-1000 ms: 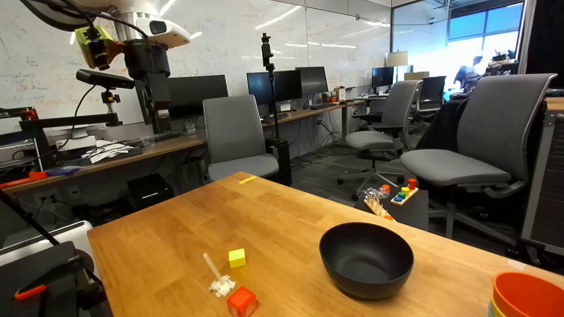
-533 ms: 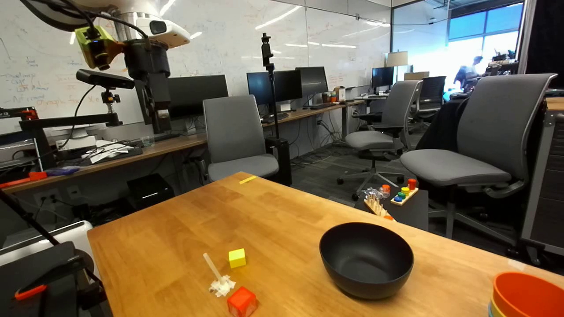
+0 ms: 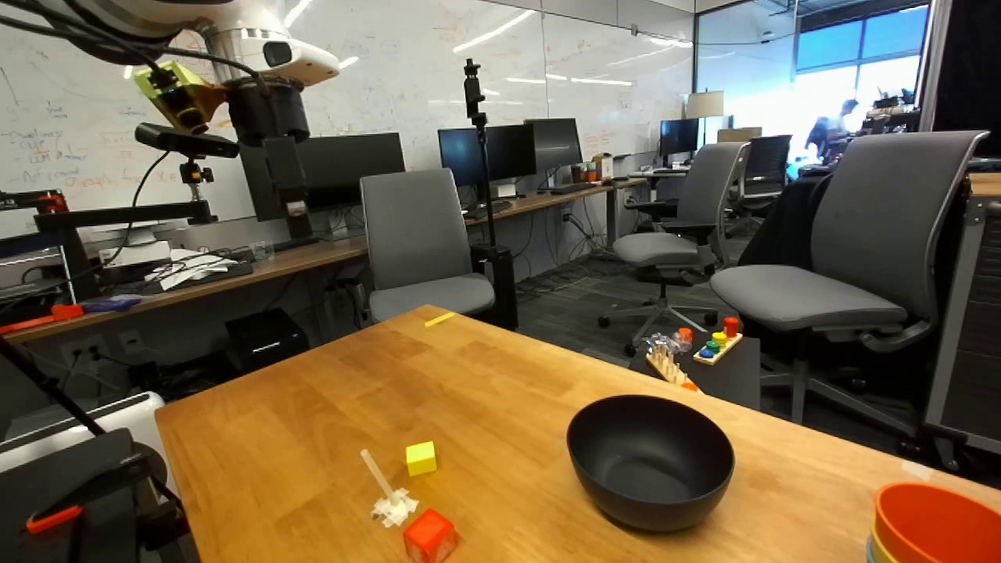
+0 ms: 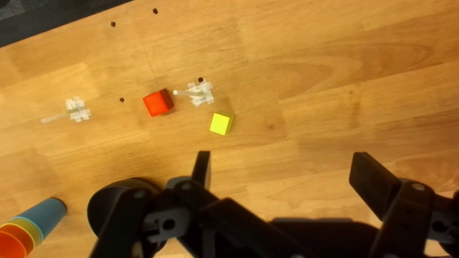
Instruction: Put the yellow and orange block in the bowl
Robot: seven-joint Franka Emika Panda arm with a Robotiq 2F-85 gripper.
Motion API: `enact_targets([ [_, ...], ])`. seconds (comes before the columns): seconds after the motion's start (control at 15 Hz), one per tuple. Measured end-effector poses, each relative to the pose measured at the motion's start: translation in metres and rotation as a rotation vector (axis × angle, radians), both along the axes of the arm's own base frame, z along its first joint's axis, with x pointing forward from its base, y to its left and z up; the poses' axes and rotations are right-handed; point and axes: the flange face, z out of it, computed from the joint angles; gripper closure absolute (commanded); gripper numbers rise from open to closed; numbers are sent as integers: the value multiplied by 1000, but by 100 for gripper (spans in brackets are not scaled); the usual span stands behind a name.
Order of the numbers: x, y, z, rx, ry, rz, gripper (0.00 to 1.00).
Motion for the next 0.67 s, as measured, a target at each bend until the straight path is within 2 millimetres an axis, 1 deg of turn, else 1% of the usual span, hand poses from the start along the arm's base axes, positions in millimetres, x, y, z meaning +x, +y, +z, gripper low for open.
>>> enact_targets([
  [0.2,5,-4,-1,-13,-72,-69,0],
  [0.4,10,-13,-5,-48,-147,-135,0],
  [0.53,13,-21,-15,-70,-159,-155,0],
  [0.67,17,-29,-29,-80,-146,-162,0],
])
